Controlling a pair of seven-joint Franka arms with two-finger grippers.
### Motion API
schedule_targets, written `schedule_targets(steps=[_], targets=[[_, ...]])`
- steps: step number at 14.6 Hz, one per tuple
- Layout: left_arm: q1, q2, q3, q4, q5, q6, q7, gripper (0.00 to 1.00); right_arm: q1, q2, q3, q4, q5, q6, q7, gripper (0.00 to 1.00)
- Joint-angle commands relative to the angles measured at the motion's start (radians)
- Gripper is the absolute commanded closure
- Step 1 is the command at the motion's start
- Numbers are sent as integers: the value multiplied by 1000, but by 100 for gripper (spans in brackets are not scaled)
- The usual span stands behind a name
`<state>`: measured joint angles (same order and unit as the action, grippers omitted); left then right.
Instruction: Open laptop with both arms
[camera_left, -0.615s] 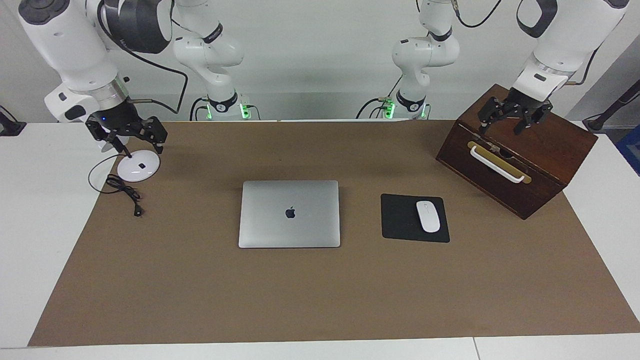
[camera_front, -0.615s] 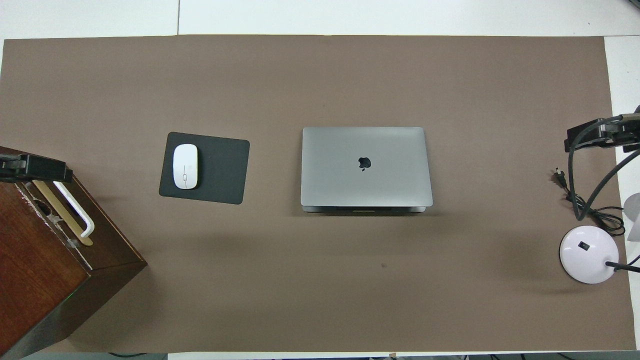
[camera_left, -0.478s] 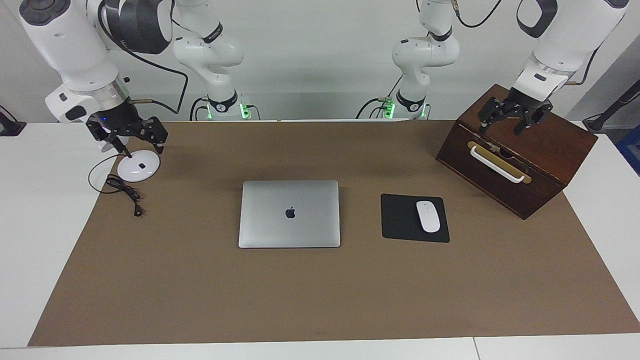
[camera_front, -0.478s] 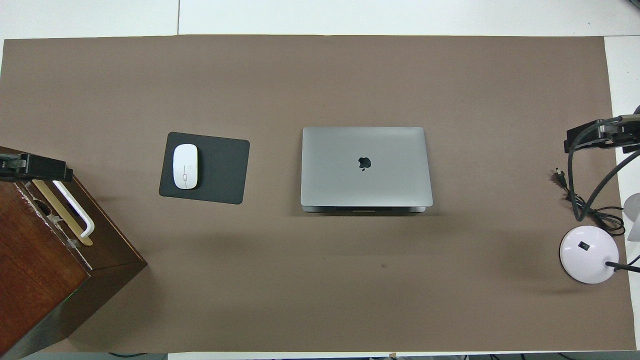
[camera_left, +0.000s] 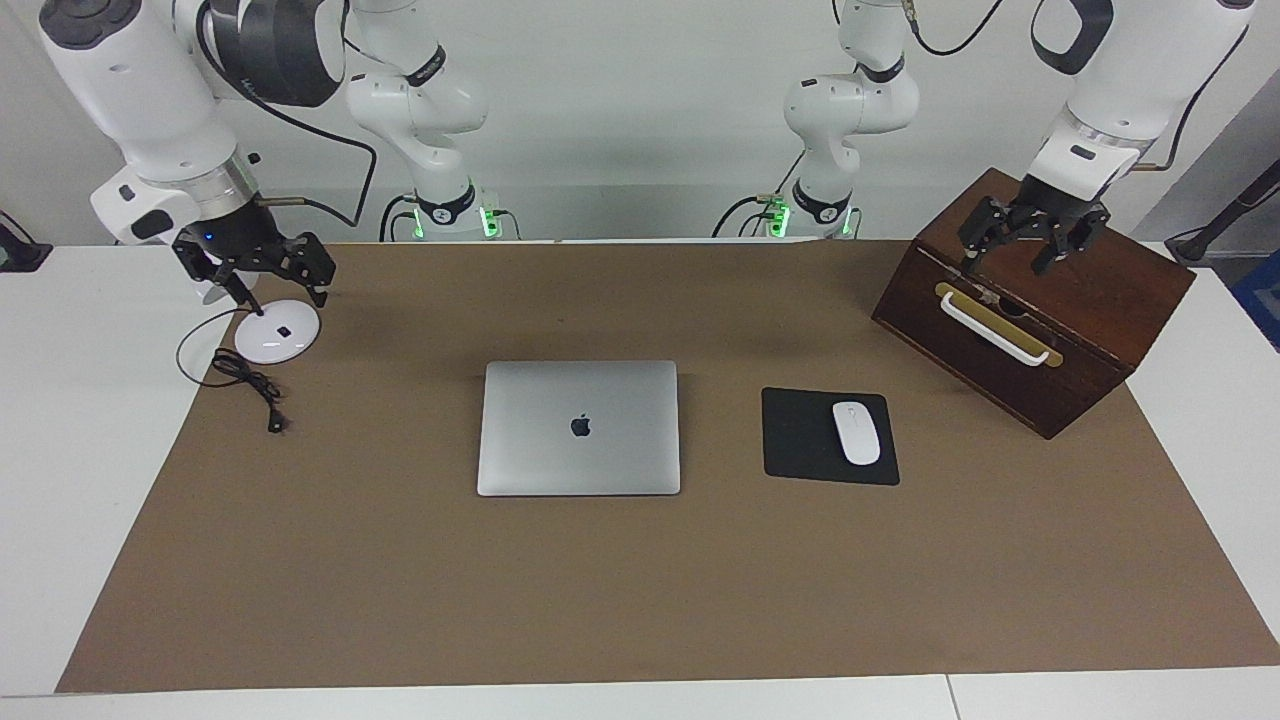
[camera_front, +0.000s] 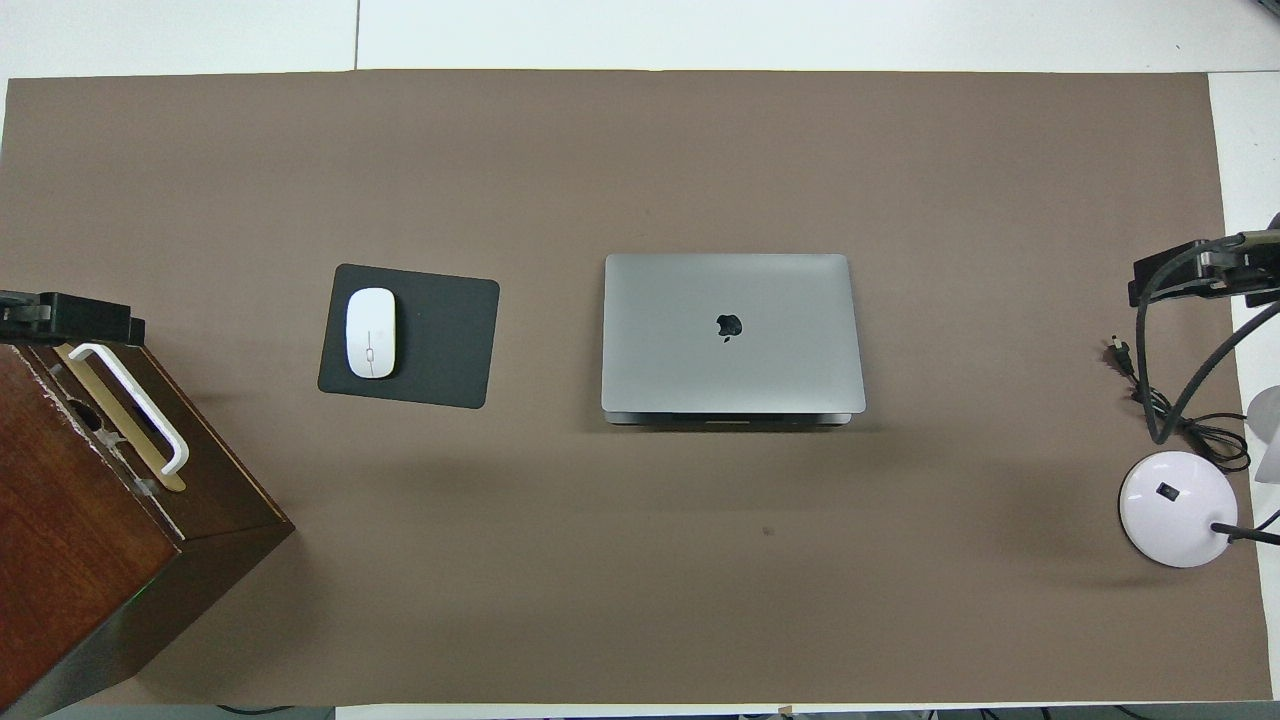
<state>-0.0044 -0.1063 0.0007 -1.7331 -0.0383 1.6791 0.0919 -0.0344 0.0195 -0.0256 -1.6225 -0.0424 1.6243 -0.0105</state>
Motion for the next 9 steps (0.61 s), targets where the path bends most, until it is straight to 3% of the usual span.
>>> schedule_targets(steps=[1, 9], targets=[[1, -15, -2, -22, 18, 18, -7, 0, -13, -29, 6, -37, 21, 28, -5, 0], [6, -16, -2, -23, 18, 14, -14, 0, -15, -41, 6, -65, 21, 35, -5, 0]])
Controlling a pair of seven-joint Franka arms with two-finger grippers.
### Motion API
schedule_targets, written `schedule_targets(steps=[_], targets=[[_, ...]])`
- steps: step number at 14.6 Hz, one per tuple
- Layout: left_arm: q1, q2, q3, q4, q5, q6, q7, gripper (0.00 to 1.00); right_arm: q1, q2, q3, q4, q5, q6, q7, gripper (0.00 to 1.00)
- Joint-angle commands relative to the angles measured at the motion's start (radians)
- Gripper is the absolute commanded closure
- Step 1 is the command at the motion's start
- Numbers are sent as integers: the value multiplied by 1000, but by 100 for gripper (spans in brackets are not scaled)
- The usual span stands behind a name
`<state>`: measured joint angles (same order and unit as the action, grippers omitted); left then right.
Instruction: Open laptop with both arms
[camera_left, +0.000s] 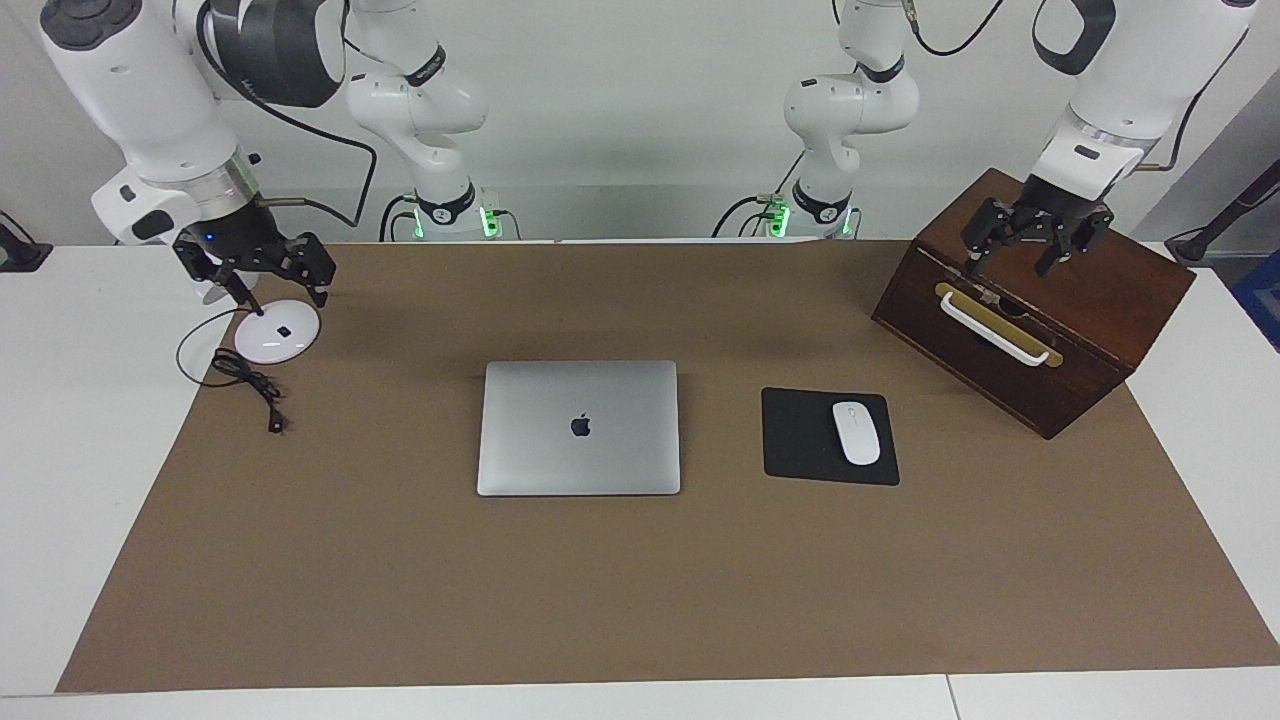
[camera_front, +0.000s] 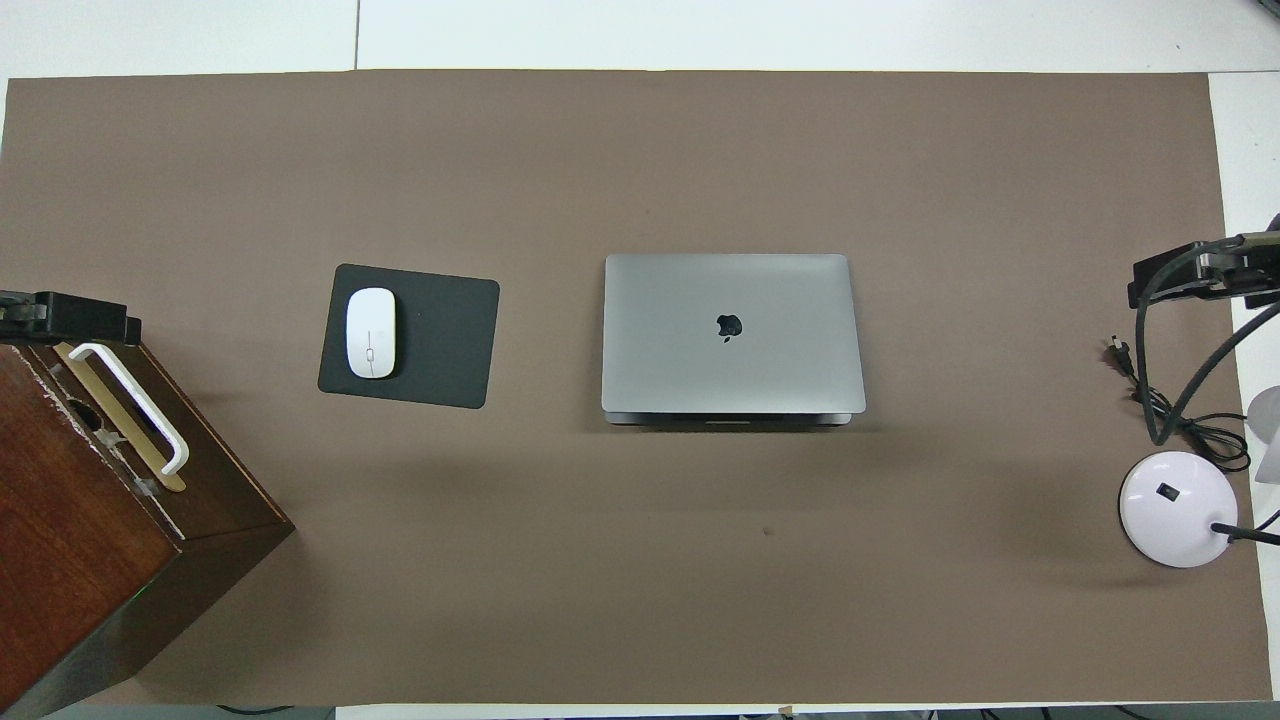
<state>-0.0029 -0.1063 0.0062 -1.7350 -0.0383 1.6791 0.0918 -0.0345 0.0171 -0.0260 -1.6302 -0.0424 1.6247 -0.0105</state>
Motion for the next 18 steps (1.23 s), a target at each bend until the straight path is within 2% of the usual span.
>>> schedule_targets(steps=[1, 3, 4, 5, 6, 12, 18], targets=[[3, -16, -8, -21, 18, 11, -15, 0, -15, -39, 6, -60, 21, 47, -5, 0], [-2, -20, -8, -24, 18, 5, -20, 0, -15, -45, 6, -71, 21, 58, -6, 0], [1, -23, -8, -37, 18, 2, -26, 15, -15, -46, 6, -74, 21, 61, -5, 0], [6, -27, -8, -41, 18, 1, -33, 60, -15, -46, 6, -74, 21, 61, -5, 0], [6, -32, -8, -54, 18, 1, -35, 98, -16, -46, 6, -74, 21, 61, -5, 0], [8, -38, -8, -64, 17, -32, -37, 100, -16, -48, 8, -85, 21, 67, -5, 0], [-6, -49, -8, -112, 6, 51, -37, 100, -16, -48, 6, -85, 21, 69, -6, 0]])
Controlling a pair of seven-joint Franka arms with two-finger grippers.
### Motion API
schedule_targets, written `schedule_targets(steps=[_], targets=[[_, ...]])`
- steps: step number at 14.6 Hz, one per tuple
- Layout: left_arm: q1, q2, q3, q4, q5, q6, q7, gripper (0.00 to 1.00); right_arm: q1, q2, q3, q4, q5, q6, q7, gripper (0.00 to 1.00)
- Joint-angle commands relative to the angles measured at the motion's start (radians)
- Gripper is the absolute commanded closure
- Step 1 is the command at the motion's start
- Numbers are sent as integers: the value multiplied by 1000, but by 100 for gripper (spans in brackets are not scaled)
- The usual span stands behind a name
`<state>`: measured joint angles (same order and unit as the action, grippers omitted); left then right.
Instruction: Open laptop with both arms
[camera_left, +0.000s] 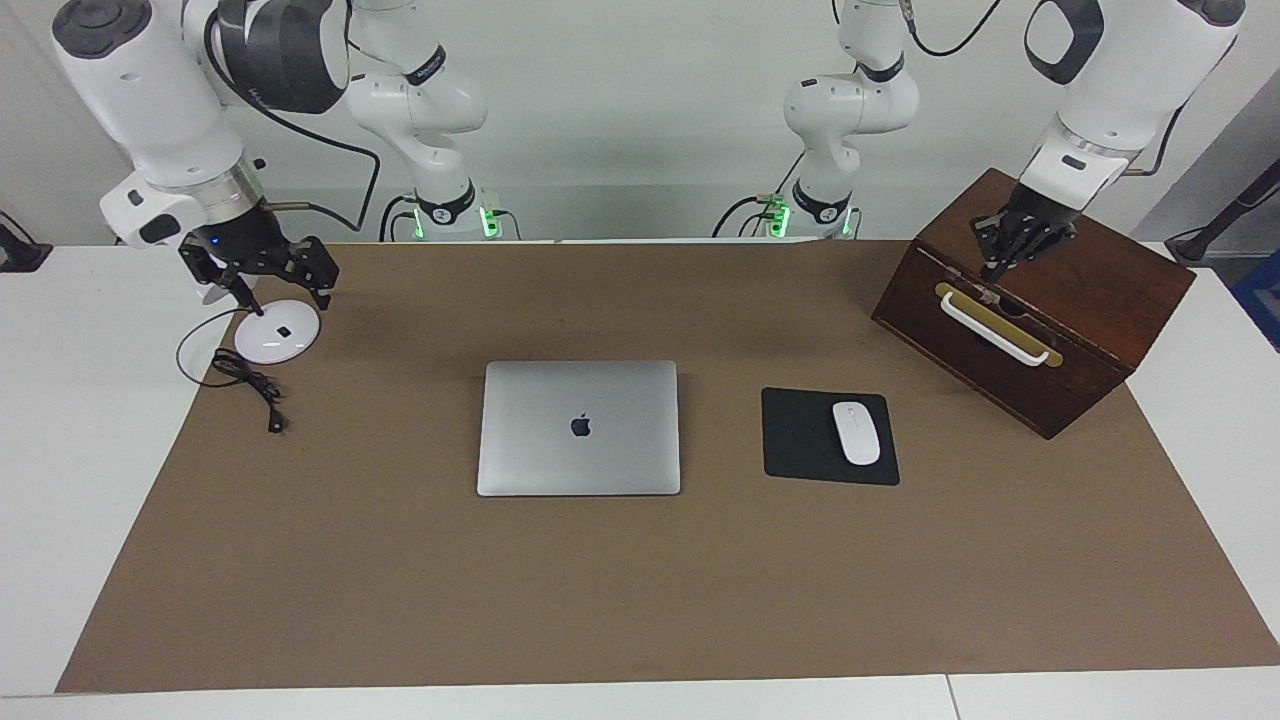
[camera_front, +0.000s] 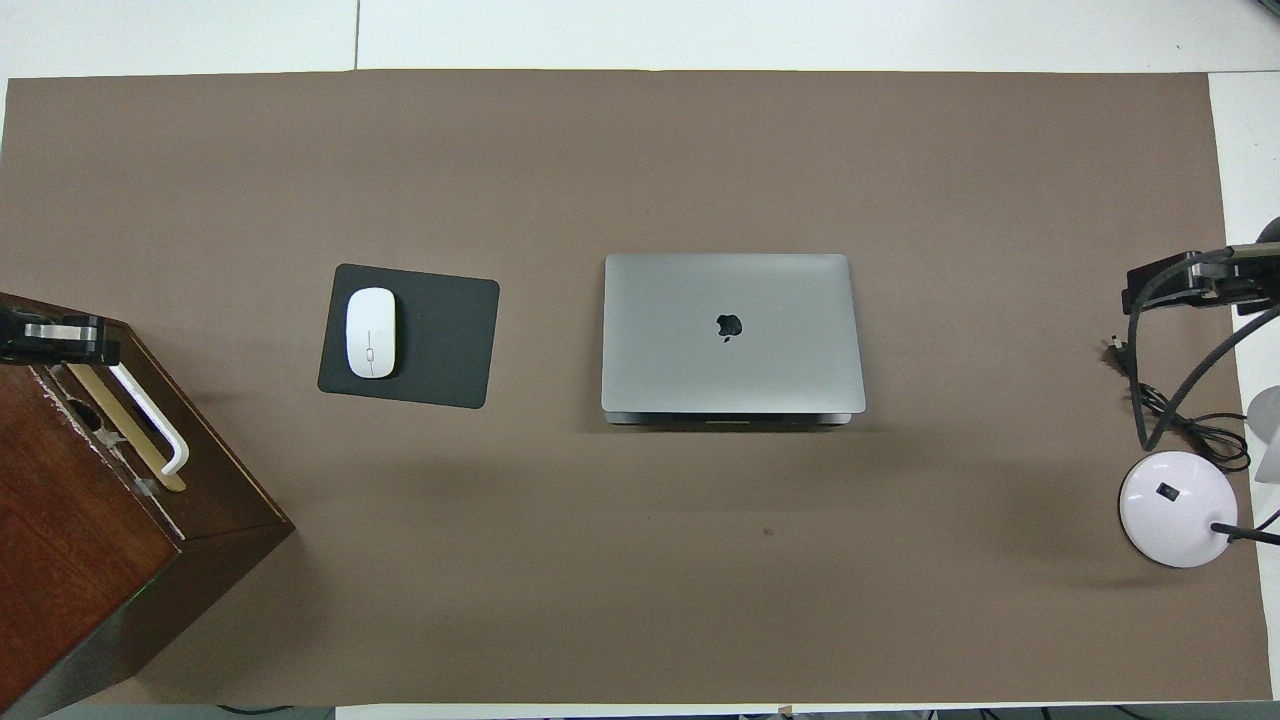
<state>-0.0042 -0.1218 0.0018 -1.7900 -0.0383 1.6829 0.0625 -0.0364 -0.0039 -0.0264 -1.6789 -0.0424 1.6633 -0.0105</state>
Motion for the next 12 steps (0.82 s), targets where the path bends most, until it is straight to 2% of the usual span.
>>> schedule_targets(steps=[1, 3, 5, 8, 10, 12], targets=[[-8, -35, -3, -77, 5, 60, -6, 100, -14, -25, 6, -36, 21, 33, -6, 0], [-13, -87, -8, -184, -12, 116, -4, 100, -14, -27, 8, -50, 21, 61, -6, 0], [-40, -148, -9, -317, -67, 243, -4, 100, -14, -33, 6, -61, 21, 70, -6, 0], [-103, -205, -9, -420, -110, 300, -1, 100, -14, -31, 6, -65, 21, 85, -8, 0], [-131, -234, -9, -486, -126, 375, 0, 100, -13, -39, 8, -132, 22, 166, -3, 0], [-160, -266, -9, -555, -137, 466, 2, 100, -2, -85, 8, -279, 132, 345, 9, 0]])
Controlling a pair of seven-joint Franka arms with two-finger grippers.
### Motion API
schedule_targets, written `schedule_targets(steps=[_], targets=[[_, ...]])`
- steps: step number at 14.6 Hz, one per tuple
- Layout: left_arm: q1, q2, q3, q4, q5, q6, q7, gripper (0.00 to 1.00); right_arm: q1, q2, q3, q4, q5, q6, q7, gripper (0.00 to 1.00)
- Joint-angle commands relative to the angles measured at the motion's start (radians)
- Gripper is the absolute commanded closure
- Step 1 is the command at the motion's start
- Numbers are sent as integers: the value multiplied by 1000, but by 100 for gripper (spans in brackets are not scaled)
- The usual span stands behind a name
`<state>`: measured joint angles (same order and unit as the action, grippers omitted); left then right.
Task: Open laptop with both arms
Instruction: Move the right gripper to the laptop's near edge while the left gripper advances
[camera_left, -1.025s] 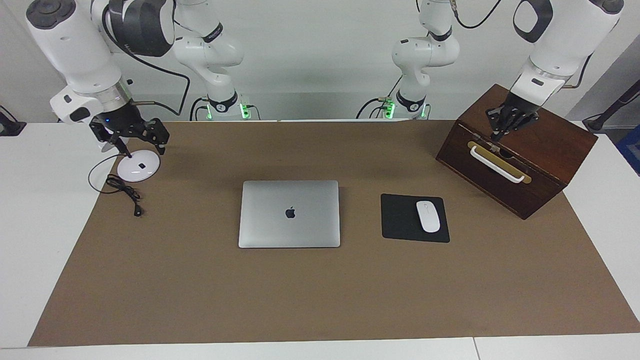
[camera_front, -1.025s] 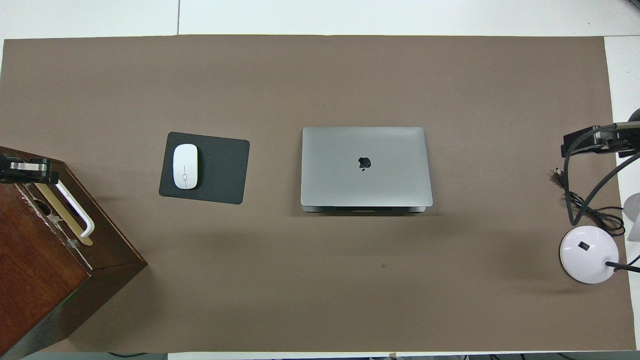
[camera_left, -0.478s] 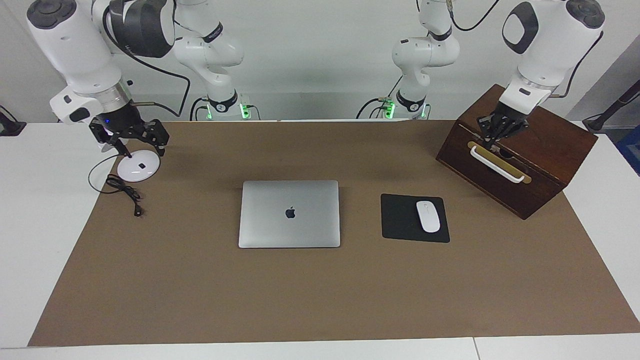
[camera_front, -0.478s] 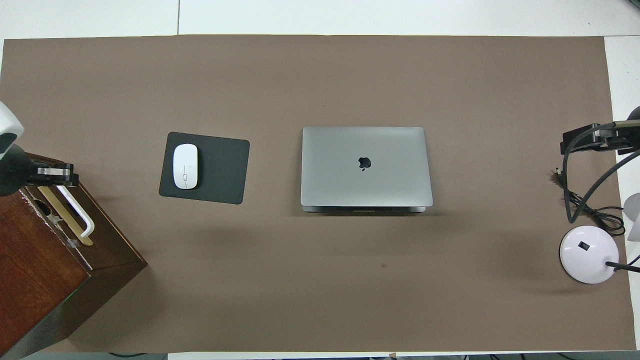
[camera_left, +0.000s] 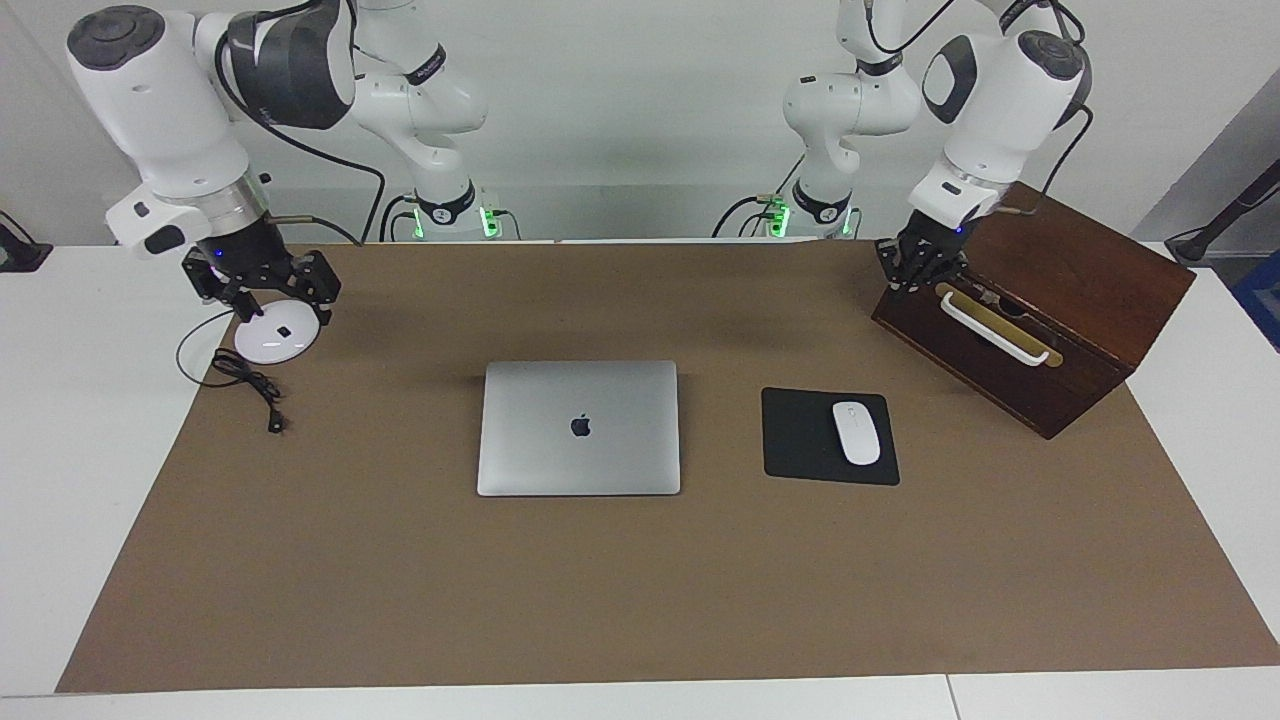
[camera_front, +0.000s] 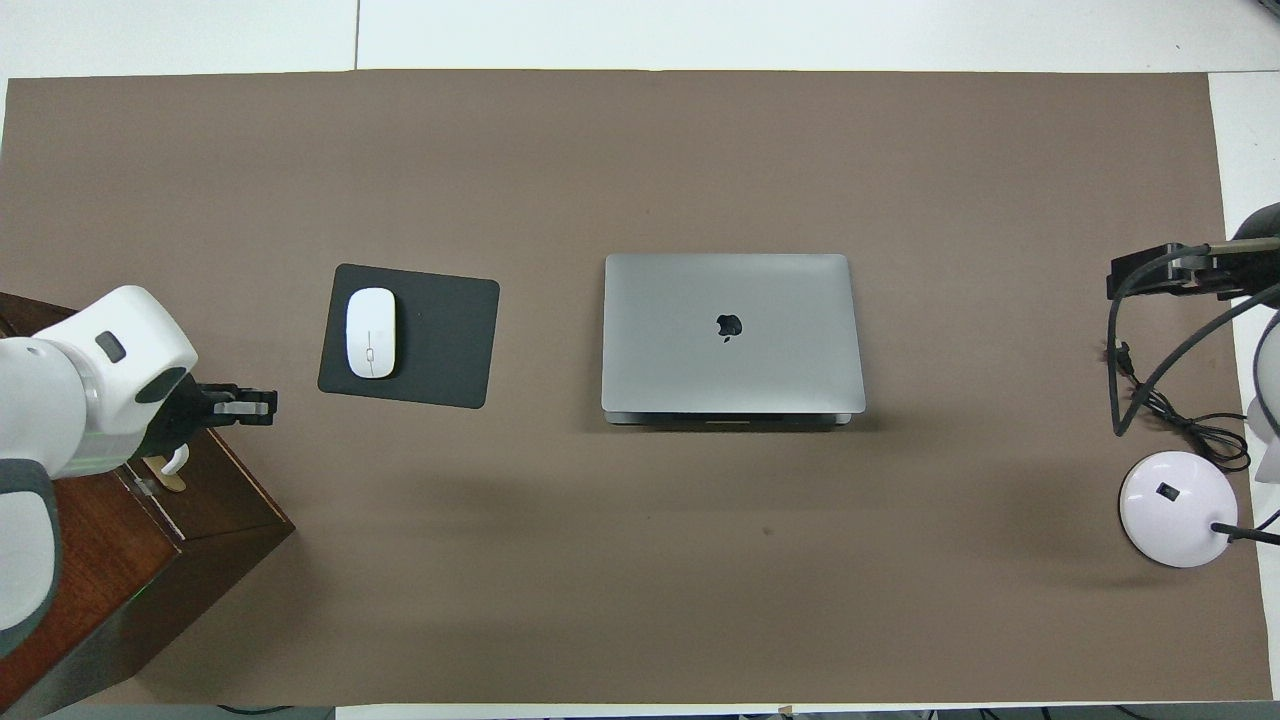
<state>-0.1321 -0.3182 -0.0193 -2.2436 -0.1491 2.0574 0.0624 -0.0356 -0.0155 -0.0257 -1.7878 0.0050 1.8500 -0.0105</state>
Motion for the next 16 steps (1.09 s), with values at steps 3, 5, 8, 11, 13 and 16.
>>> schedule_targets(steps=[3, 5, 8, 11, 13, 16], targets=[[-93, -117, 12, -210, -26, 248, 2, 100, 78, -89, 15, -339, 254, 438, 96, 0], [-150, -146, 13, -276, -26, 352, -12, 100, 173, -109, 15, -421, 338, 591, 223, 0], [-211, -163, 12, -321, -27, 424, -15, 100, 316, -104, 15, -513, 502, 835, 322, 0], [-314, -223, 12, -464, -27, 610, -64, 100, 539, -57, 15, -614, 781, 1201, 360, 0], [-365, -219, 12, -478, -27, 659, -88, 100, 720, 27, 15, -616, 1026, 1406, 347, 0], [-435, -210, 12, -530, -27, 758, -91, 100, 868, 88, 15, -604, 1199, 1545, 346, 0]])
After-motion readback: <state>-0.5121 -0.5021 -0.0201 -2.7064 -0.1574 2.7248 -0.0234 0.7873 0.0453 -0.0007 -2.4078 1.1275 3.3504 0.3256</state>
